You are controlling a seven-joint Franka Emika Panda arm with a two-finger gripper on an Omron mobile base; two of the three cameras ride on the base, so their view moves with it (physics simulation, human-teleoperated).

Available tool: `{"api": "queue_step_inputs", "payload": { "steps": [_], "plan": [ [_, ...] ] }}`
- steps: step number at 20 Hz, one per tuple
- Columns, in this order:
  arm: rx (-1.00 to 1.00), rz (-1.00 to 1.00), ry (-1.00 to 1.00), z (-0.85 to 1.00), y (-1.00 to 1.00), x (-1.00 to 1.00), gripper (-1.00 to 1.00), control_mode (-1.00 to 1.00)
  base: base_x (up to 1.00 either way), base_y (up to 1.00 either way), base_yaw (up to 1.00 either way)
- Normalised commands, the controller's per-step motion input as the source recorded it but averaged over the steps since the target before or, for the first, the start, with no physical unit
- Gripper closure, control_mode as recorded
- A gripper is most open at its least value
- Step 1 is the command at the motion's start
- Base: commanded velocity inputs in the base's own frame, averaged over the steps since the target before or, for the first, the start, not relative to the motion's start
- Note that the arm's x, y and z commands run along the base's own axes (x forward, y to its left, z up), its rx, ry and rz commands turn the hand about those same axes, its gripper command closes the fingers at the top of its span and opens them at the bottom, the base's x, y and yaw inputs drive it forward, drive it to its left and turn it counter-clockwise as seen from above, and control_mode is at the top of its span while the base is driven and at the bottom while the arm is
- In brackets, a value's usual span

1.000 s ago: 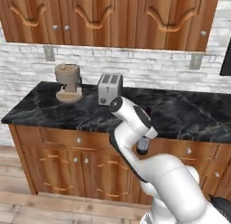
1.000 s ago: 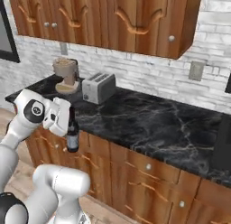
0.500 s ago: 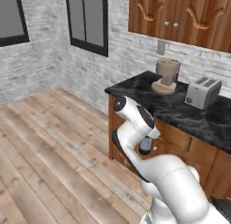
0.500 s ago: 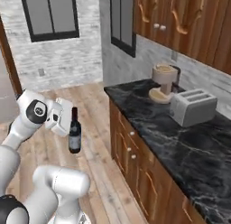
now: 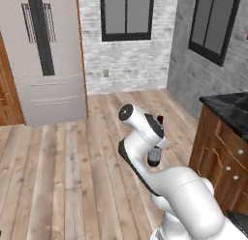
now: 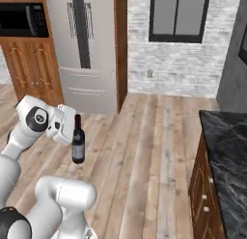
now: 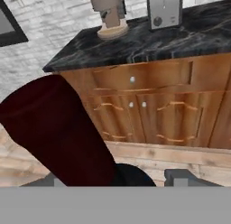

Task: There is a wine glass and glass cup on the dining counter. Place the wine bottle next to the wine glass and the juice bottle next to the glass cup.

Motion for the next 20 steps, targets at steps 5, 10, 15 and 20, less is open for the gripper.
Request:
{"api": "queue_step_inputs", "payload": {
  "steps": [5, 10, 15, 20],
  "plan": [
    [0.0, 0.0, 0.0, 0.0, 0.0, 0.0, 1.0, 1.0, 0.32, 0.0, 0.79],
    [0.0, 0.0, 0.0, 0.0, 0.0, 0.0, 1.0, 1.0, 0.52, 0.0, 0.62],
    [0.0, 0.0, 0.0, 0.0, 0.0, 0.0, 1.0, 1.0, 0.78, -0.03, 0.27],
    [0.0, 0.0, 0.0, 0.0, 0.0, 0.0, 1.0, 1.0, 0.89, -0.01, 0.24]
  ]
}}
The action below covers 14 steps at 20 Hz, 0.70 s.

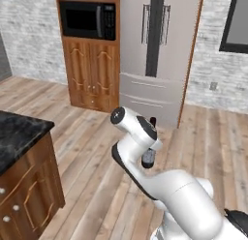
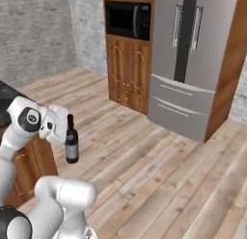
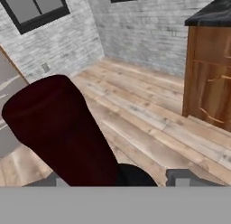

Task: There is a wine glass and glass cup on the dining counter. Place the wine bottle next to the wine glass and the juice bottle next to the glass cup.

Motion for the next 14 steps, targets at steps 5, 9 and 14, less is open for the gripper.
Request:
{"api": "queue_step_inputs", "payload": {
  "steps": [5, 9, 14],
  "plan": [
    [0.0, 0.0, 0.0, 0.0, 0.0, 0.0, 1.0, 1.0, 0.88, 0.0, 0.27],
    [0.0, 0.0, 0.0, 0.0, 0.0, 0.0, 1.0, 1.0, 0.88, 0.0, 0.28],
    [0.0, 0.0, 0.0, 0.0, 0.0, 0.0, 1.0, 1.0, 0.88, 0.0, 0.27]
  ]
}}
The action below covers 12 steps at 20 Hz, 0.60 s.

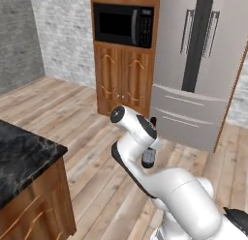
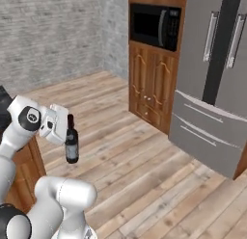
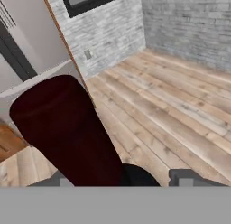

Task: There is a wine glass and glass cup on the dining counter. Place the wine bottle next to the wine glass and the juice bottle next to the glass cup.

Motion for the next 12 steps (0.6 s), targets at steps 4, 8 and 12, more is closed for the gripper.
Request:
{"api": "queue_step_inputs", "payload": {
  "steps": [4, 8, 12],
  "plan": [
    [0.0, 0.0, 0.0, 0.0, 0.0, 0.0, 1.0, 1.0, 0.88, 0.0, 0.27],
    [0.0, 0.0, 0.0, 0.0, 0.0, 0.0, 1.0, 1.0, 0.88, -0.02, 0.28],
    [0.0, 0.0, 0.0, 0.0, 0.0, 0.0, 1.0, 1.0, 0.86, -0.06, 0.29]
  ]
}}
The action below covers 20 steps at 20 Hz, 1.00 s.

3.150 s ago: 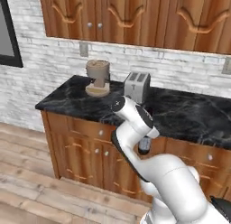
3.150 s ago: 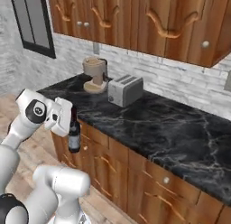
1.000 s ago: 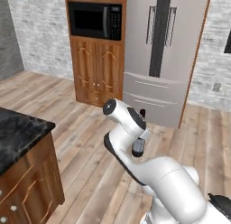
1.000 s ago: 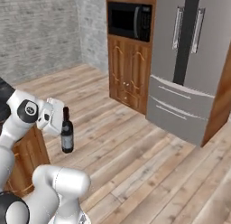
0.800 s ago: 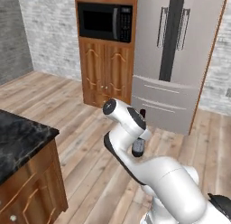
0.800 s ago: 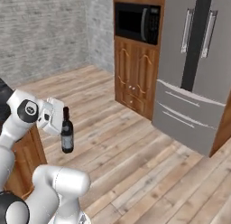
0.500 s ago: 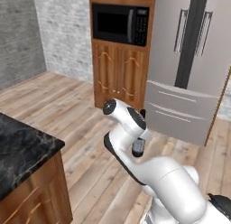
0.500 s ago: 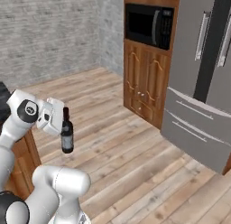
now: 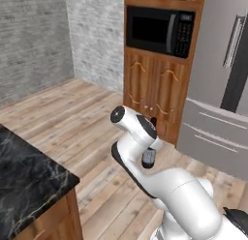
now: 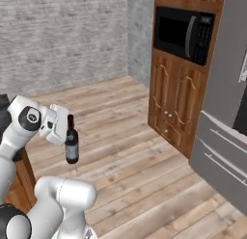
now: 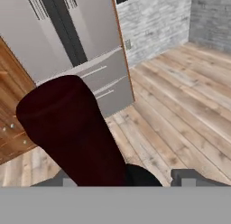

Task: There is a wine glass and glass cup on the dining counter. Place the wine bottle next to the wine glass and the juice bottle next to the glass cup.

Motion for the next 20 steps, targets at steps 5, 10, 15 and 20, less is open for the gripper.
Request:
{"api": "queue_step_inputs", "payload": {
  "steps": [5, 10, 15, 20],
  "plan": [
    [0.0, 0.0, 0.0, 0.0, 0.0, 0.0, 1.0, 1.0, 0.83, -0.11, 0.29],
    [0.0, 0.0, 0.0, 0.0, 0.0, 0.0, 1.0, 1.0, 0.76, -0.23, 0.24],
    [0.0, 0.0, 0.0, 0.0, 0.0, 0.0, 1.0, 1.0, 0.74, -0.26, 0.22],
    [0.0, 0.0, 0.0, 0.0, 0.0, 0.0, 1.0, 1.0, 0.69, -0.28, 0.23]
  ]
}}
